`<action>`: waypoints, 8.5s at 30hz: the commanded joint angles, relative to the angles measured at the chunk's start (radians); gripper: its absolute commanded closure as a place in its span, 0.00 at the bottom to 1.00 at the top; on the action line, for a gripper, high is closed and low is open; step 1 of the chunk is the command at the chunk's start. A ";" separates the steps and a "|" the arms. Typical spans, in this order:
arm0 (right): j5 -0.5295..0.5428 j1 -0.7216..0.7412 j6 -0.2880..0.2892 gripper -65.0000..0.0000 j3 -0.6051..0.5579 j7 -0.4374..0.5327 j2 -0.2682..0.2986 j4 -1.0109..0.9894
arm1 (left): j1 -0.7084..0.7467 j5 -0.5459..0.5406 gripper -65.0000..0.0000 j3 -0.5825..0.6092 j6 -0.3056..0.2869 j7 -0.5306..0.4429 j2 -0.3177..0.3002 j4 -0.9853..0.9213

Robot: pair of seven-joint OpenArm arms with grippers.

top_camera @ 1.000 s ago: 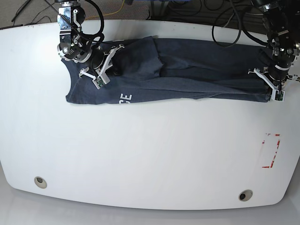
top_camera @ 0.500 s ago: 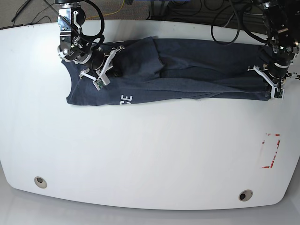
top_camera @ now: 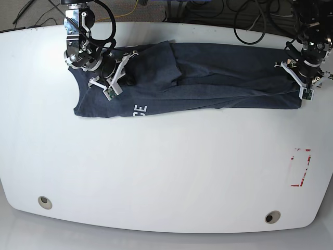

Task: Layout the t-shirt on the table in an organized manner, then fold the t-shirt properly
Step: 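Pull the grasped shirt edge with the left gripper away from the right gripper, then open the left gripper and reposition it at the shirt's folded end, then grasp the folded end with the left gripper and tuck it inward, then lift the shirt end with the left gripper and fold it toward the right gripper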

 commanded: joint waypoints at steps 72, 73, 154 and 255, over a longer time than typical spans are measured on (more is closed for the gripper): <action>-0.030 0.028 -0.011 1.00 -0.001 -0.027 -0.019 -0.042 | -0.172 -0.159 0.00 -0.206 -0.005 0.212 -0.010 0.009; -0.030 0.028 -0.011 1.00 -0.001 -0.027 -0.019 -0.042 | -0.172 -0.178 0.00 -0.206 -0.005 0.217 -0.010 0.009; -0.027 0.030 -0.008 1.00 0.001 -0.027 -0.017 -0.042 | -0.149 -0.428 0.00 -0.234 -0.258 0.217 -0.128 -0.370; -0.027 0.033 -0.008 1.00 0.002 -0.025 -0.019 -0.042 | -0.155 -0.426 1.00 0.081 -0.257 0.185 -0.008 -0.134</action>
